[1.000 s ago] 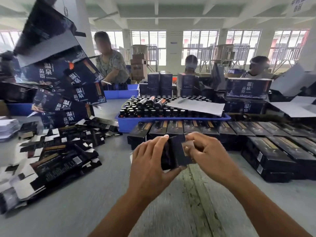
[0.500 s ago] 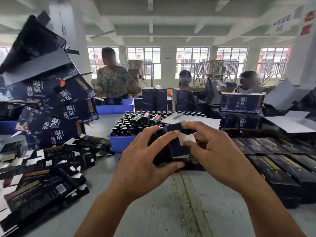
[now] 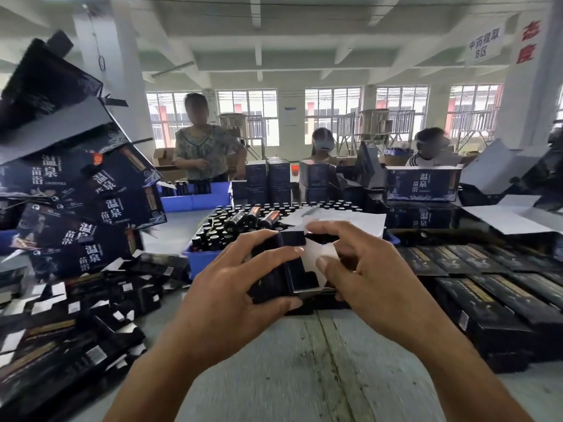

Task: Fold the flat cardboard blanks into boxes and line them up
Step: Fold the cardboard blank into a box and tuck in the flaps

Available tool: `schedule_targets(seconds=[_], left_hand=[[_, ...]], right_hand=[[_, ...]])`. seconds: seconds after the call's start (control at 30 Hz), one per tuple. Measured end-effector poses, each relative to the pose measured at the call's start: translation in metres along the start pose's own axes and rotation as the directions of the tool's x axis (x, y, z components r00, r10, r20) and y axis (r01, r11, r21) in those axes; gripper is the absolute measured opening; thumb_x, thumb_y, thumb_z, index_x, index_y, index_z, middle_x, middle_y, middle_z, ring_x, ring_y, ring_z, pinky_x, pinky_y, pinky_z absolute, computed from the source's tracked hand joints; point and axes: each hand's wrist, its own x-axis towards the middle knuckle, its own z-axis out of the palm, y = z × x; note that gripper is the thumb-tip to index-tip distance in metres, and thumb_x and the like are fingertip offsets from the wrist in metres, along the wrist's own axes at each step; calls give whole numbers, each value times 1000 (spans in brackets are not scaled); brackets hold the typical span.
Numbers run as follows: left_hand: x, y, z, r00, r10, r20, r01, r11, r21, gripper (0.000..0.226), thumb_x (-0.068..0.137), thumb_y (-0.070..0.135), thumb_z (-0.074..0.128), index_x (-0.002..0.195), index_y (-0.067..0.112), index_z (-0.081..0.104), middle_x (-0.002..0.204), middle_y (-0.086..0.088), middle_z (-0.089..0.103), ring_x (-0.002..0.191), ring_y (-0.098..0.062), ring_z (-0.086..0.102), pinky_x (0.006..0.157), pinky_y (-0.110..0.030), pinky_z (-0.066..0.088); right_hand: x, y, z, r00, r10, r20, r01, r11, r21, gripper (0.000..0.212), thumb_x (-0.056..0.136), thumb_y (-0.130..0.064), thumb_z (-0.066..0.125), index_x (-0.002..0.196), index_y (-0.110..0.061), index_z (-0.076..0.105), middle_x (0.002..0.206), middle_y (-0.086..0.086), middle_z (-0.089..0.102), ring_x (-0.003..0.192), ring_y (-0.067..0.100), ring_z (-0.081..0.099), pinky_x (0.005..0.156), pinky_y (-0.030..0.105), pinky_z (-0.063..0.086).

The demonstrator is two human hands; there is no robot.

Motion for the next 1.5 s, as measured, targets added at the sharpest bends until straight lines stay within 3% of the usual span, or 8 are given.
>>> schedule_targets(seconds=[0.1, 0.23, 0.37, 0.63, 0.8, 0.93, 1.13, 1.5], left_hand=[[1, 1, -3, 1000, -16, 20, 18, 996, -88, 58, 74, 62, 65, 130, 60, 47, 145, 41, 27, 133, 7, 39, 94, -23, 55], [1, -1, -3, 1000, -18, -5, 17, 993, -117, 60, 76, 30, 83, 123, 53, 54, 144, 43, 29, 129, 26, 30, 95, 5, 30], [0, -3, -2, 996, -79, 48, 87, 972, -217, 60, 75, 28, 83, 118, 59, 55, 136, 53, 28, 121, 29, 36, 88, 8, 31], [0, -5, 5, 991, -130, 36, 135, 952, -276, 70, 75, 21, 86, 122, 57, 49, 132, 45, 40, 123, 19, 43, 88, 7, 32], [-1, -4, 6, 994, -82, 70, 93, 982, -164, 81, 81, 24, 83, 144, 52, 41, 144, 31, 34, 129, 5, 45, 102, -13, 45], [-3, -5, 3, 994, -107, 38, 112, 974, -195, 68, 82, 30, 81, 142, 41, 52, 146, 22, 36, 134, -3, 45, 106, -35, 49], [-3, 1, 2, 994, -99, -35, 86, 961, -265, 67, 79, 27, 84, 138, 42, 56, 145, 23, 39, 131, -5, 50, 105, -32, 49], [-4, 1, 8, 993, 27, -118, -41, 993, -113, 59, 81, 30, 78, 136, 37, 59, 150, 9, 41, 129, 1, 46, 96, -6, 44]], right_hand=[[-2, -3, 0, 998, -44, -54, 45, 999, 11, 40, 98, -31, 57, 123, -61, 45, 72, -12, 61, 67, 11, 62, 68, 32, 59], [-5, -8, 4, 992, -50, -114, 51, 999, 3, 41, 98, -31, 58, 123, -56, 39, 67, -7, 59, 63, 7, 57, 60, 12, 45], [-6, -10, 6, 993, -71, -91, 65, 996, -68, 52, 97, -28, 60, 133, -57, 35, 72, -1, 57, 66, 9, 55, 64, 15, 44], [-7, -11, 6, 997, -53, -64, 47, 995, -85, 26, 101, -21, 54, 117, -33, 71, 65, -28, 60, 54, -4, 55, 54, 7, 41], [-6, -14, 4, 999, -41, 7, 42, 993, -106, 29, 100, -36, 53, 122, -32, 70, 93, -30, 65, 85, -22, 54, 70, 5, 40], [-8, -13, -7, 975, -2, 221, 31, 991, -130, 79, 68, -85, 53, 139, -51, 47, 97, -41, 62, 94, -21, 57, 72, 11, 40], [-8, -14, -7, 999, 21, 39, -23, 999, 43, 41, 80, -51, 69, 119, -59, 59, 87, -17, 73, 77, 11, 70, 73, 29, 59], [-11, -16, 7, 995, 12, -101, -10, 1000, 20, 35, 87, -32, 75, 117, -46, 66, 83, -21, 67, 76, -9, 63, 63, 1, 43]])
